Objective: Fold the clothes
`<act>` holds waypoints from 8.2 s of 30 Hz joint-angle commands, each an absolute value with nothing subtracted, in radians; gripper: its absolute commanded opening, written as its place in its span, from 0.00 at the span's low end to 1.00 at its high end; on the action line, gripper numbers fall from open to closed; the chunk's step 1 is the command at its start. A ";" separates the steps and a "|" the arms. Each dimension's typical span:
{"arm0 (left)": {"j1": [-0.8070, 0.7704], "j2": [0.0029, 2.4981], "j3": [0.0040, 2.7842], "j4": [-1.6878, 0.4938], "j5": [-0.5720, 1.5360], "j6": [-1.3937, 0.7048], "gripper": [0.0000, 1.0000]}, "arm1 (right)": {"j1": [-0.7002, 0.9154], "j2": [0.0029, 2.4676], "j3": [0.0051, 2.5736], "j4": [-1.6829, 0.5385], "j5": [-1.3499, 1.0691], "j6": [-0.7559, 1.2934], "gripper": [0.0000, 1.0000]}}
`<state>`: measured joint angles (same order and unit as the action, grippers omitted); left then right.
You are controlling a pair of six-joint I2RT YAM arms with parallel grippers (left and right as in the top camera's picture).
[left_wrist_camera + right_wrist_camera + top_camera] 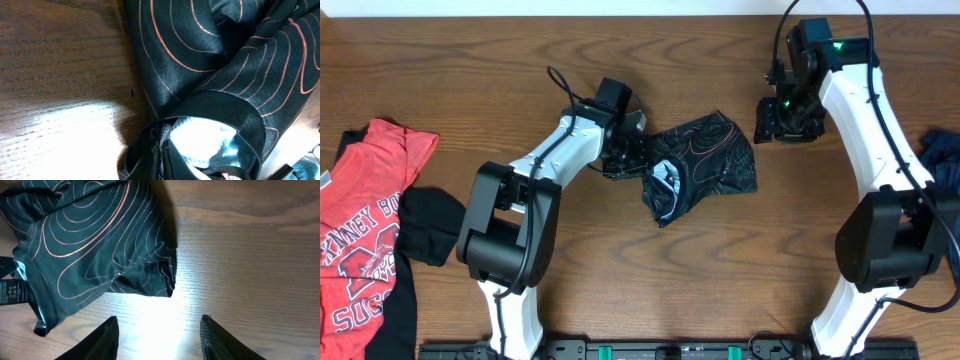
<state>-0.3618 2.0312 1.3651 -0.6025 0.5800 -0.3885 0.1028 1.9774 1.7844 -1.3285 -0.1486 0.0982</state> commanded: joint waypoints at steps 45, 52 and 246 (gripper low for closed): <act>-0.284 2.098 1.551 -0.540 0.459 -0.445 0.06 | 0.099 1.969 1.786 -1.317 -0.150 0.073 0.53; -0.260 2.140 1.551 -0.549 0.533 -0.401 0.98 | 0.099 1.969 1.786 -1.319 -0.150 0.038 0.89; -0.440 2.040 1.398 -0.738 0.247 -0.356 0.98 | -0.308 2.506 2.783 -1.600 -0.314 -0.074 0.01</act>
